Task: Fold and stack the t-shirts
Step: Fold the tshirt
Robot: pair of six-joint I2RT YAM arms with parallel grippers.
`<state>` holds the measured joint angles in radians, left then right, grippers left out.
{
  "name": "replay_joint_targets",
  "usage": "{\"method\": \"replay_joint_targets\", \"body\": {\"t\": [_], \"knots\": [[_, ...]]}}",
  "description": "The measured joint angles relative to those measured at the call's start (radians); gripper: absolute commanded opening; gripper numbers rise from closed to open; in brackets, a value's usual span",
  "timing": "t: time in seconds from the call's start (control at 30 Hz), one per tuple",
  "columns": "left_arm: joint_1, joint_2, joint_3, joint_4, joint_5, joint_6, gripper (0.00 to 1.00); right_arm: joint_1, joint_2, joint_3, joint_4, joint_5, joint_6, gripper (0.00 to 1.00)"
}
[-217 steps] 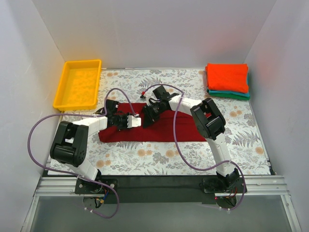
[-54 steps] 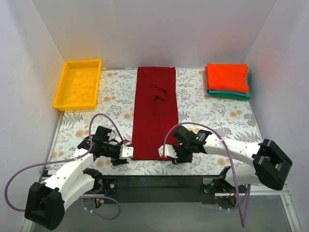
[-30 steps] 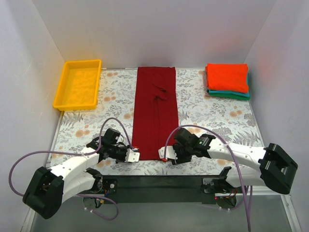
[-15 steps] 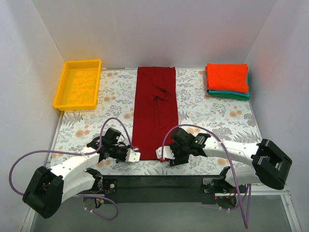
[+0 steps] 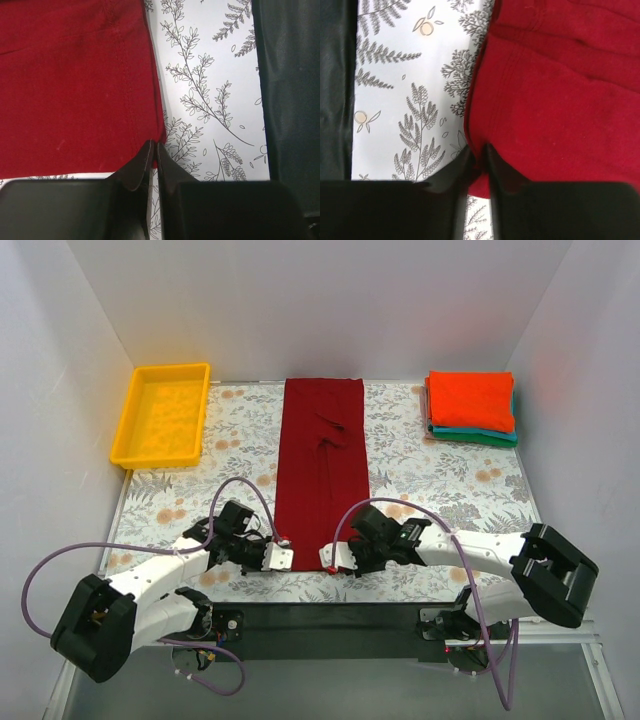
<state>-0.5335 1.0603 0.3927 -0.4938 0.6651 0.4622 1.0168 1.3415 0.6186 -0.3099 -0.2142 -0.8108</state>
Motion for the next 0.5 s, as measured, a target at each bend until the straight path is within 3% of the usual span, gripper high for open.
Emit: {"method": "replay_joint_targets", "body": {"t": [0.1, 0.33, 0.5], "knots": [[0.0, 0.017, 0.013, -0.004, 0.0, -0.02, 0.0, 0.0, 0.022, 0.01, 0.022, 0.014, 0.013, 0.01], [0.0, 0.017, 0.037, -0.033, 0.003, -0.051, 0.0, -0.034, 0.056, 0.059, 0.004, 0.024, 0.056, 0.01], [-0.001, -0.063, 0.064, -0.098, 0.02, -0.041, 0.0, -0.04, 0.018, 0.068, -0.105, 0.01, 0.079, 0.01]]}}
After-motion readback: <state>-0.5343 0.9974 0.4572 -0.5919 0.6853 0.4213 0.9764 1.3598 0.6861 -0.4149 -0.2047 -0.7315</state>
